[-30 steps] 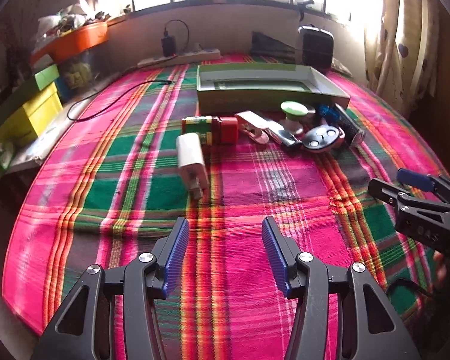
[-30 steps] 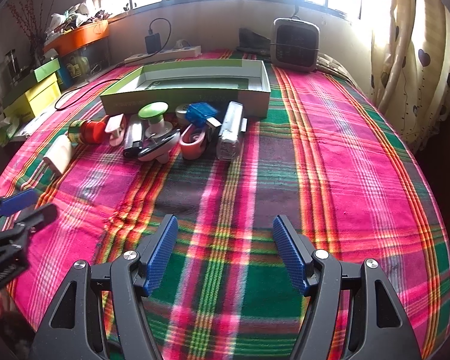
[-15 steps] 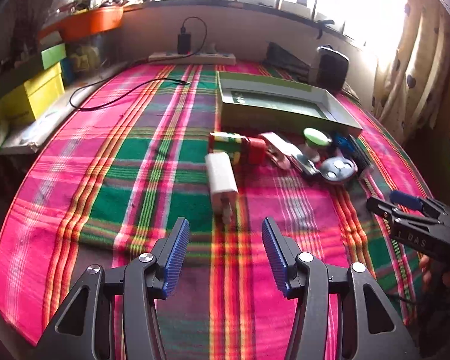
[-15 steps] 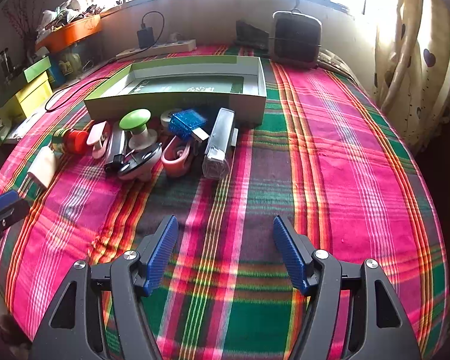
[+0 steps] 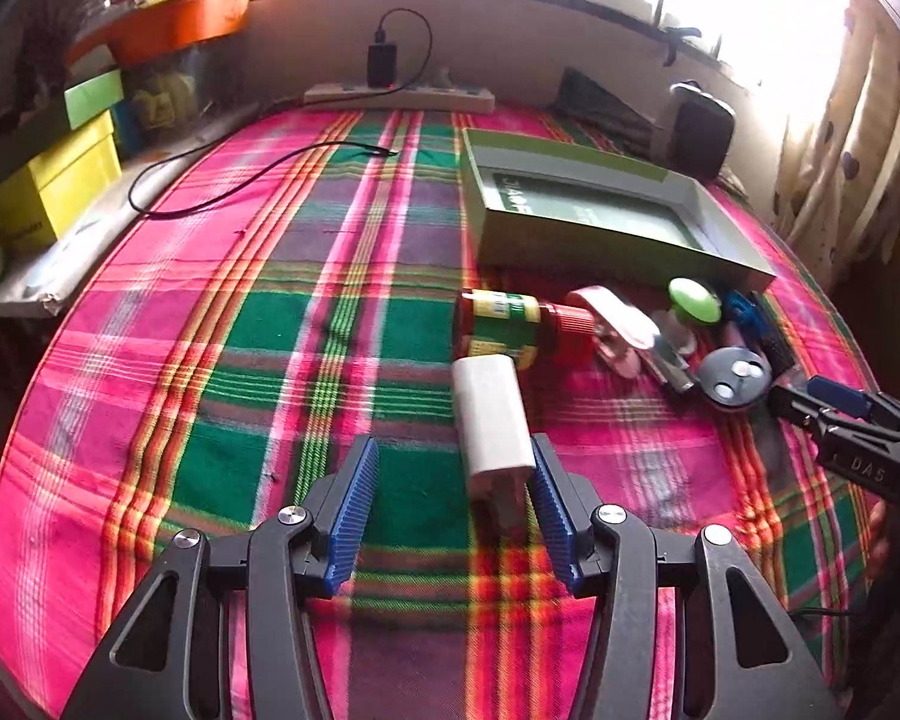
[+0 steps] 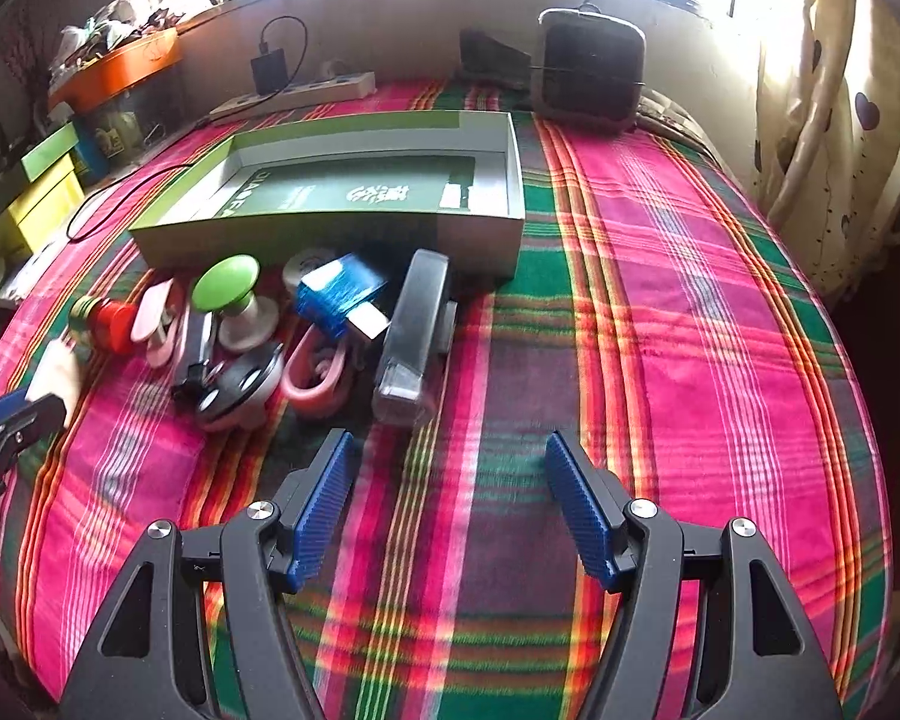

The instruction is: Organize rigid objects

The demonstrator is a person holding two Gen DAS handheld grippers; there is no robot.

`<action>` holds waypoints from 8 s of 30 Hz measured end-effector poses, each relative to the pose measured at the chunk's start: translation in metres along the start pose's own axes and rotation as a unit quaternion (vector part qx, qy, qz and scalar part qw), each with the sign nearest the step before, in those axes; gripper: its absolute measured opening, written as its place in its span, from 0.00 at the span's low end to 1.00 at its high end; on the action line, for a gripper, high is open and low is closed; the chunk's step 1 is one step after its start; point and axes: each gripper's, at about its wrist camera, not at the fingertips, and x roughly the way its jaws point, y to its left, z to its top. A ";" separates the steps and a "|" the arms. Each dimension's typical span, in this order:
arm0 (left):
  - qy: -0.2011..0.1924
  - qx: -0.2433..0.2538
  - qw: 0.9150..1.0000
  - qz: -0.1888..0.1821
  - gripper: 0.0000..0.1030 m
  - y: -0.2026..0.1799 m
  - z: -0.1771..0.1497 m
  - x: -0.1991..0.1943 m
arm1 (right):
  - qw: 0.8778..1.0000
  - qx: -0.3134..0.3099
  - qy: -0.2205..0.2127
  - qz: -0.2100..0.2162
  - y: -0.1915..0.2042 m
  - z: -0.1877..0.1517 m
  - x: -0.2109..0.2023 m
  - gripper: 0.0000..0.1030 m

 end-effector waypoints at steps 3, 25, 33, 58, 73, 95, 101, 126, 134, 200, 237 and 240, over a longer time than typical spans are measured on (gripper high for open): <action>0.000 0.002 1.000 0.000 0.48 0.001 0.003 0.003 | 1.000 -0.002 0.004 -0.001 -0.001 0.008 0.006 0.65; -0.007 0.004 1.000 0.025 0.46 -0.003 0.010 0.011 | 1.000 0.014 -0.004 0.004 -0.012 0.029 0.019 0.51; -0.008 0.004 1.000 0.021 0.33 -0.003 0.009 0.009 | 1.000 0.015 -0.008 0.013 -0.013 0.029 0.017 0.31; -0.011 0.008 1.000 0.004 0.19 -0.008 0.013 0.003 | 1.000 0.008 -0.013 0.021 -0.009 0.024 0.010 0.24; -0.031 0.022 0.999 -0.016 0.19 -0.011 0.038 -0.011 | 0.999 0.016 -0.038 0.023 -0.013 0.027 -0.009 0.24; -0.059 0.051 0.995 -0.057 0.19 -0.027 0.113 0.003 | 0.998 0.006 -0.067 0.021 -0.011 0.078 -0.013 0.24; -0.040 0.050 0.996 -0.069 0.19 -0.031 0.133 0.026 | 0.998 -0.006 -0.057 0.023 -0.007 0.098 0.006 0.24; 0.025 0.066 0.995 -0.064 0.19 -0.058 0.165 0.113 | 0.999 -0.019 -0.003 0.028 -0.009 0.134 0.082 0.24; 0.031 0.061 0.996 -0.063 0.19 -0.059 0.166 0.118 | 0.999 -0.022 -0.005 0.027 -0.008 0.134 0.086 0.24; -0.036 0.014 0.996 -0.081 0.43 -0.005 0.102 0.019 | 0.995 0.018 -0.074 0.064 -0.006 0.073 0.000 0.34; 0.019 0.004 0.987 -0.160 0.43 -0.004 0.037 0.014 | 0.992 -0.035 -0.047 0.113 0.057 0.017 -0.011 0.34; 0.020 0.007 0.986 -0.167 0.43 -0.007 0.033 0.011 | 0.992 -0.041 -0.044 0.112 0.058 0.015 -0.011 0.34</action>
